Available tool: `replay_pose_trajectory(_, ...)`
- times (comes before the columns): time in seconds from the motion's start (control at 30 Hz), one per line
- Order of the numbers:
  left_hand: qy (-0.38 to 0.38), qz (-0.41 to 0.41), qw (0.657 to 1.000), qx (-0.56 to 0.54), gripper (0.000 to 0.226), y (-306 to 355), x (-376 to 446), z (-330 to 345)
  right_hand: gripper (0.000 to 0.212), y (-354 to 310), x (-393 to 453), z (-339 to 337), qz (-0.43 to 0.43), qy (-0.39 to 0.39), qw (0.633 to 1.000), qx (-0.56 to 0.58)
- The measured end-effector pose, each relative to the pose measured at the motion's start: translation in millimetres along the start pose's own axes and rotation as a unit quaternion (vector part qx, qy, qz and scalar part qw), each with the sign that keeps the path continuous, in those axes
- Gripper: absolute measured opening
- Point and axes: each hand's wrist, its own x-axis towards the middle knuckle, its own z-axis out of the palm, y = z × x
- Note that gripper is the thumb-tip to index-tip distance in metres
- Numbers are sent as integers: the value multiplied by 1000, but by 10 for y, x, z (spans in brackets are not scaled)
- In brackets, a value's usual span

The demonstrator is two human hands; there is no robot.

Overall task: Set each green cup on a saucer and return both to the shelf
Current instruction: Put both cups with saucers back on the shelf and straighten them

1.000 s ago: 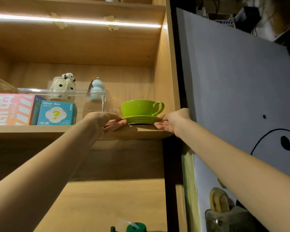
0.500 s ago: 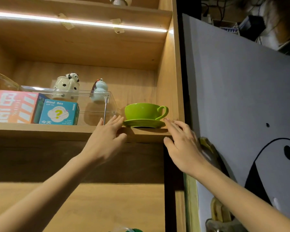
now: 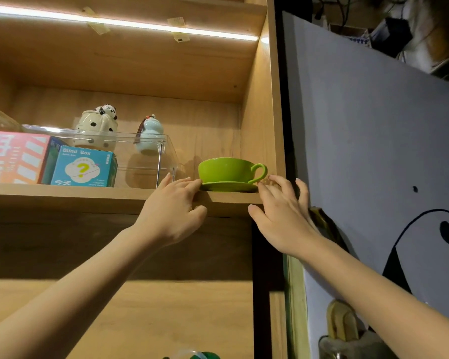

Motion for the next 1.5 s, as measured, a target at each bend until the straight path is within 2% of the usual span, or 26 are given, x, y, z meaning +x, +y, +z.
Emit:
replay_pose_trajectory(0.13,-20,-2,1000,-12,82,15,-7,-20,47,-13,19,-41,12,-15,1000,0)
replay_pose_trajectory(0.23,-66,-65,990,-111,75,22,45,-150,49,-69,15,-73,26,-32,999,-11)
replay_pose_trajectory(0.33,-130,-102,976,-143,71,40,94,-365,51,-130,-10,-147,34,-56,998,-19)
replay_pose_trajectory(0.47,-208,-134,945,-216,47,119,38,-635,47,-237,-75,-398,32,-70,996,42)
replay_pose_trajectory(0.57,-186,-162,916,-315,42,123,-31,-797,48,-340,-171,-578,26,-58,989,133)
replay_pose_trajectory(0.67,-150,-171,909,-350,35,173,-233,-892,44,-465,-357,-680,29,-61,965,252)
replay_pose_trajectory(0.83,-87,-190,893,-398,26,255,-835,-794,44,-759,-870,-555,34,-90,930,353)
replay_pose_trajectory(1.0,-63,-208,922,-320,37,150,-1588,-493,47,-1051,-1405,-317,54,-139,900,410)
replay_pose_trajectory(1.13,-79,-248,901,-346,54,200,-2255,-275,50,-1290,-1877,-101,81,-189,879,430)
replay_pose_trajectory(1.23,-103,-293,873,-376,59,228,-2759,-156,52,-1489,-2269,73,112,-242,852,449)
replay_pose_trajectory(1.4,-157,-371,834,-377,52,260,-3638,2,48,-1756,-3041,380,153,-332,809,461)
replay_pose_trajectory(1.5,-184,-412,815,-363,47,316,-4170,77,49,-1870,-3555,532,170,-377,797,440)
